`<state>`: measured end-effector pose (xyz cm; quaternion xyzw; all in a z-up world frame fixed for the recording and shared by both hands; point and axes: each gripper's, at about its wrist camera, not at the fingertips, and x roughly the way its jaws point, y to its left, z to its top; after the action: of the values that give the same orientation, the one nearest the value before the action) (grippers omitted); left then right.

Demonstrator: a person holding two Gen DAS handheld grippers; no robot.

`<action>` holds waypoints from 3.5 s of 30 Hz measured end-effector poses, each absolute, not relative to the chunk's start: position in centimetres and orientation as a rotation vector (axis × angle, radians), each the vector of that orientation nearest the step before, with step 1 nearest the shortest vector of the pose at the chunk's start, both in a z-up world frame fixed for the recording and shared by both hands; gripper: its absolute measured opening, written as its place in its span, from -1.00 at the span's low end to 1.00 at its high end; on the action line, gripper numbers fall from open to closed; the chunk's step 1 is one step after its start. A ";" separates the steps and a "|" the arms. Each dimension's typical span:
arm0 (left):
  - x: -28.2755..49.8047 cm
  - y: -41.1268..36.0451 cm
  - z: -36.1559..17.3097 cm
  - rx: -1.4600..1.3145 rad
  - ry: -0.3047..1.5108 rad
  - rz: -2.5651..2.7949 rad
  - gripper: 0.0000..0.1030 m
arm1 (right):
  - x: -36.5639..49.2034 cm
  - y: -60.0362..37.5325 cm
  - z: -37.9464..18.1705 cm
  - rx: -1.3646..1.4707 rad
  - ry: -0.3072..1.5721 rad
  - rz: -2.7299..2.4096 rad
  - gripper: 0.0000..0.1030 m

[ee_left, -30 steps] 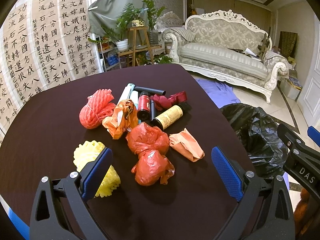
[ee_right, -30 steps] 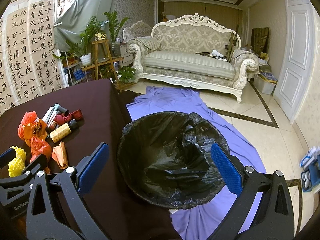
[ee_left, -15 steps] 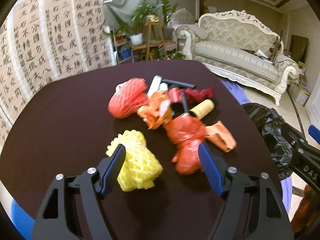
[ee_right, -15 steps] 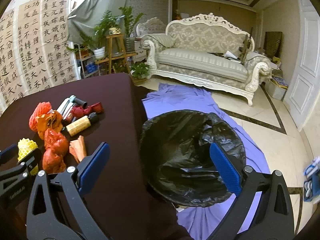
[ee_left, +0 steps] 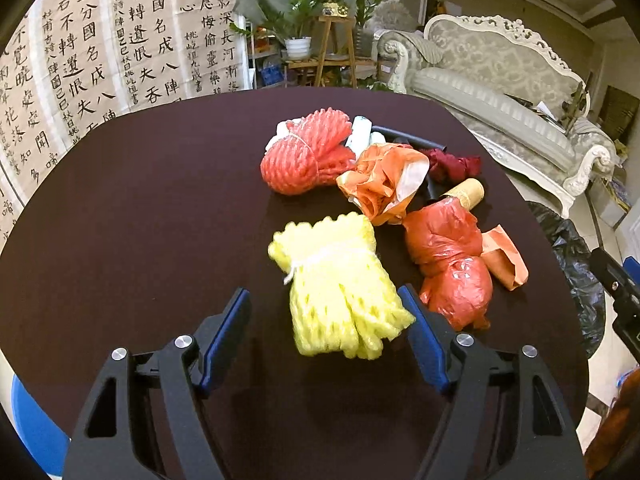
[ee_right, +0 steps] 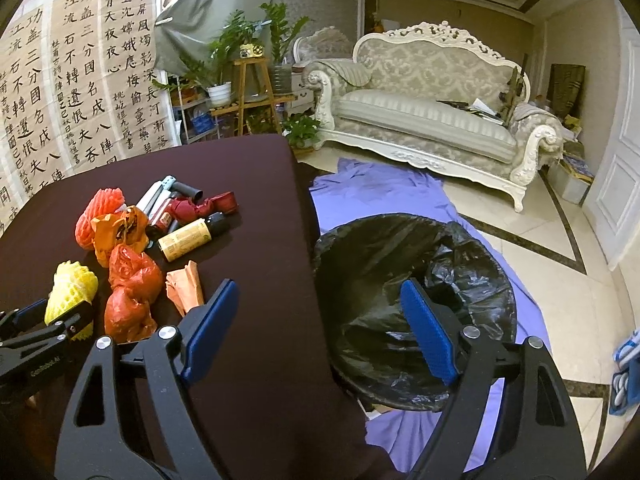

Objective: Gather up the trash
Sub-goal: 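Grasp the yellow foam net with the left gripper while the right gripper grasps the red plastic bag, then carry both items over the black trash bag and open both grippers to drop them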

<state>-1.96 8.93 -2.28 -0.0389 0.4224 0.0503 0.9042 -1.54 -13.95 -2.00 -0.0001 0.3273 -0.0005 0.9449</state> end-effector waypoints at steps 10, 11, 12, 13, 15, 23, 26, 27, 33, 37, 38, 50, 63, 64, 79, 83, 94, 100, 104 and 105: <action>-1.0 9.5 -2.3 -0.075 0.871 0.093 0.19 | -1.2 -12.5 -2.1 -0.010 0.678 0.043 0.57; -1.0 9.6 -2.4 -0.074 0.877 0.082 0.00 | -1.2 -12.3 -2.1 -0.013 0.678 0.048 0.57; -1.0 9.7 -2.5 -0.078 0.882 0.072 -0.04 | -1.2 -12.1 -2.0 -0.016 0.679 0.054 0.57; -1.0 10.0 -2.6 -0.082 0.886 0.069 -0.05 | -1.2 -11.8 -2.0 -0.018 0.680 0.062 0.57; -1.2 10.4 -2.5 -0.069 0.879 0.073 -0.08 | -1.1 -11.2 -2.0 -0.025 0.681 0.077 0.57; -1.9 12.7 -2.2 -0.059 0.858 0.116 -0.10 | -1.2 -7.7 -1.4 -0.054 0.672 0.165 0.52; -2.2 13.9 -2.0 -0.051 0.847 0.155 -0.10 | -1.2 -5.9 -1.5 -0.072 0.682 0.210 0.42; -2.3 14.4 -1.9 -0.045 0.842 0.171 -0.10 | -1.2 -5.3 -1.6 -0.079 0.688 0.225 0.37; -2.7 16.8 -2.0 -0.057 0.833 0.227 -0.10 | -1.0 -2.2 -2.6 -0.113 0.728 0.294 0.18; -2.9 17.7 -2.3 -0.070 0.839 0.238 -0.10 | -0.6 -0.9 -3.7 -0.131 0.765 0.306 0.06; -2.8 17.8 -2.3 -0.075 0.841 0.237 -0.10 | -0.5 -0.7 -3.9 -0.134 0.774 0.309 -0.06; -3.4 16.4 -1.1 -0.086 0.786 0.190 -0.10 | -2.1 -1.9 -2.1 -0.132 0.688 0.305 -0.39; -1.5 7.2 1.3 -0.035 0.709 -0.028 -0.10 | -1.8 -12.4 0.1 -0.045 0.627 0.067 -0.39; -1.3 6.6 1.4 -0.032 0.708 -0.041 -0.10 | -1.7 -13.5 0.0 -0.036 0.628 0.043 -0.39; 3.2 -3.7 0.8 0.081 0.707 -0.196 -0.10 | 0.7 -22.9 -2.5 0.049 0.639 -0.092 -0.39; 4.1 -5.6 0.1 0.106 0.717 -0.204 -0.10 | 1.5 -24.4 -3.4 0.067 0.653 -0.098 -0.39; 6.6 -10.2 -1.6 0.162 0.752 -0.224 -0.10 | 3.2 -26.8 -4.8 0.099 0.675 -0.101 -0.39; 7.6 -11.1 -1.8 0.170 0.768 -0.227 -0.09 | 3.9 -27.7 -5.2 0.113 0.685 -0.105 -0.38; 7.8 -11.4 -2.0 0.189 0.773 -0.215 0.03 | 4.2 -28.0 -5.4 0.117 0.691 -0.105 -0.34; 7.9 -11.4 -2.0 0.191 0.774 -0.216 0.08 | 4.1 -28.0 -5.4 0.117 0.690 -0.110 -0.26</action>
<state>7.85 -11.44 -2.04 0.0926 0.3762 -0.1050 0.9159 4.15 -28.00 -5.42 0.0572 0.3378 -0.0538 0.9379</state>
